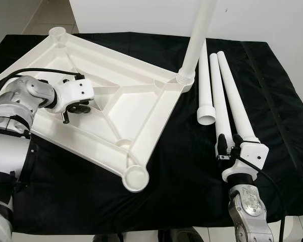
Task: Building children table
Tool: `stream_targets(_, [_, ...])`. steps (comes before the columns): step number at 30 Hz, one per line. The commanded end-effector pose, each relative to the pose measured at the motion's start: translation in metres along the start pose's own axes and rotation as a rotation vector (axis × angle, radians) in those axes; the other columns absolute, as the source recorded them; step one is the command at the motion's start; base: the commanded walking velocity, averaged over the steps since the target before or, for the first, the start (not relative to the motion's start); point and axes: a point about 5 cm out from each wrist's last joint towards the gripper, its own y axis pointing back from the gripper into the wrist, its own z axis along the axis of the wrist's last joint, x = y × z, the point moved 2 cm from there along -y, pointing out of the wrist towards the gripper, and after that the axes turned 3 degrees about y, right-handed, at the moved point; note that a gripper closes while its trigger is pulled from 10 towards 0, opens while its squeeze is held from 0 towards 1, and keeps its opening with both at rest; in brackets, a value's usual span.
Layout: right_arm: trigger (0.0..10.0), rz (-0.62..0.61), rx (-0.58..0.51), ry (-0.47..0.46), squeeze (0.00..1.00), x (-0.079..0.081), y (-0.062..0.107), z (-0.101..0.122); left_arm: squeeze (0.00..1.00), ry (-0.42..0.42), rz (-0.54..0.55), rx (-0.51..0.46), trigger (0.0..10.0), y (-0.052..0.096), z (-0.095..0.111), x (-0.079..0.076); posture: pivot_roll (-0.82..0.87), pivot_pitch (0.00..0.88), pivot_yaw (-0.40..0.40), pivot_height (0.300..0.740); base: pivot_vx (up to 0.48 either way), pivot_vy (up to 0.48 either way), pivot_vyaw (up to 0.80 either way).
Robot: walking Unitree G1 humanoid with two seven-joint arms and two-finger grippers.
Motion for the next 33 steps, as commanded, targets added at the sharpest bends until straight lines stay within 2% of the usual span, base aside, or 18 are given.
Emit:
stream_targets(1, [10.0, -0.005, 0.125, 0.02, 0.0, -0.003, 0.005, -0.026, 1.0, 0.096, -0.073, -0.031, 10.0, -0.005, -0.01, -0.013, -0.04, 0.155, -0.002, 0.74, 0.0, 0.0, 0.0])
stream_targets(4, [10.0, 0.0, 0.123, 0.02, 0.0, -0.002, 0.004, -0.026, 0.97, 0.113, -0.079, -0.084, 10.0, -0.004, -0.004, -0.012, -0.04, 0.152, -0.005, 0.74, 0.0, 0.0, 0.0])
stream_targets(5, [10.0, 0.004, 0.12, 0.02, 0.0, -0.001, 0.002, -0.026, 0.0, 0.155, -0.089, -0.138, 10.0, -0.004, 0.001, -0.012, -0.03, 0.149, -0.005, 0.74, 0.0, 0.0, 0.0])
stream_targets(6, [10.0, 0.004, 0.12, 0.02, 0.0, -0.001, 0.002, -0.026, 0.0, 0.155, -0.089, -0.138, 10.0, -0.004, 0.001, -0.012, -0.03, 0.149, -0.005, 0.74, 0.0, 0.0, 0.0])
stream_targets(7, [10.0, 0.007, 0.118, 0.02, 0.0, -0.001, 0.001, -0.025, 0.0, 0.183, -0.091, -0.192, 10.0, -0.003, 0.006, -0.01, -0.03, 0.146, -0.003, 0.74, 0.0, 0.0, 0.0])
stream_targets(8, [10.0, 0.007, 0.118, 0.02, 0.0, -0.001, 0.001, -0.025, 0.0, 0.183, -0.091, -0.192, 10.0, -0.003, 0.006, -0.01, -0.03, 0.146, -0.003, 0.74, 0.0, 0.0, 0.0])
stream_targets(12, [10.0, 0.008, 0.116, 0.017, 0.0, 0.0, 0.001, -0.026, 0.0, 0.255, -0.107, -0.299, 10.0, 0.0, 0.013, -0.008, -0.03, 0.141, 0.002, 0.74, 0.0, 0.0, 0.0])
stream_targets(14, [10.0, 0.008, 0.116, 0.017, 0.0, 0.0, 0.001, -0.026, 0.0, 0.255, -0.107, -0.299, 10.0, 0.0, 0.013, -0.008, -0.03, 0.141, 0.002, 0.74, 0.0, 0.0, 0.0])
stream_targets(16, [10.0, 0.002, 0.117, 0.013, 0.0, 0.001, 0.002, -0.027, 0.0, 0.291, -0.116, -0.38, 10.0, 0.009, 0.014, -0.006, -0.03, 0.137, 0.013, 0.74, 0.0, 0.0, 0.0])
stream_targets(18, [10.0, -0.002, 0.117, 0.012, 0.0, 0.001, 0.002, -0.027, 0.0, 0.294, -0.125, -0.408, 10.0, 0.013, 0.012, -0.006, -0.03, 0.135, 0.019, 0.74, 0.0, 0.0, 0.0])
stream_targets(27, [10.0, -0.007, 0.112, -0.002, 0.0, 0.003, -0.002, -0.029, 0.0, 0.314, -0.188, -0.486, 10.0, 0.011, -0.002, -0.025, -0.01, 0.129, 0.011, 0.74, 0.0, 0.0, 0.0])
stream_targets(28, [10.0, 0.009, 0.106, -0.006, 0.0, 0.007, -0.004, -0.028, 0.0, 0.28, -0.222, -0.495, 10.0, 0.004, -0.008, -0.039, 0.0, 0.127, 0.008, 0.74, 0.0, 0.0, 0.0])
stream_targets(29, [10.0, 0.012, 0.102, -0.009, 0.0, 0.008, -0.005, -0.027, 0.0, 0.276, -0.238, -0.498, 10.0, 0.001, -0.01, -0.046, 0.01, 0.124, 0.004, 0.74, 0.0, 0.0, 0.0])
stream_targets(33, [10.0, 0.014, 0.094, -0.011, 0.0, 0.008, -0.009, -0.025, 0.0, 0.303, -0.239, -0.486, 10.0, -0.007, -0.015, -0.055, 0.01, 0.119, 0.005, 0.74, 0.0, 0.0, 0.0])
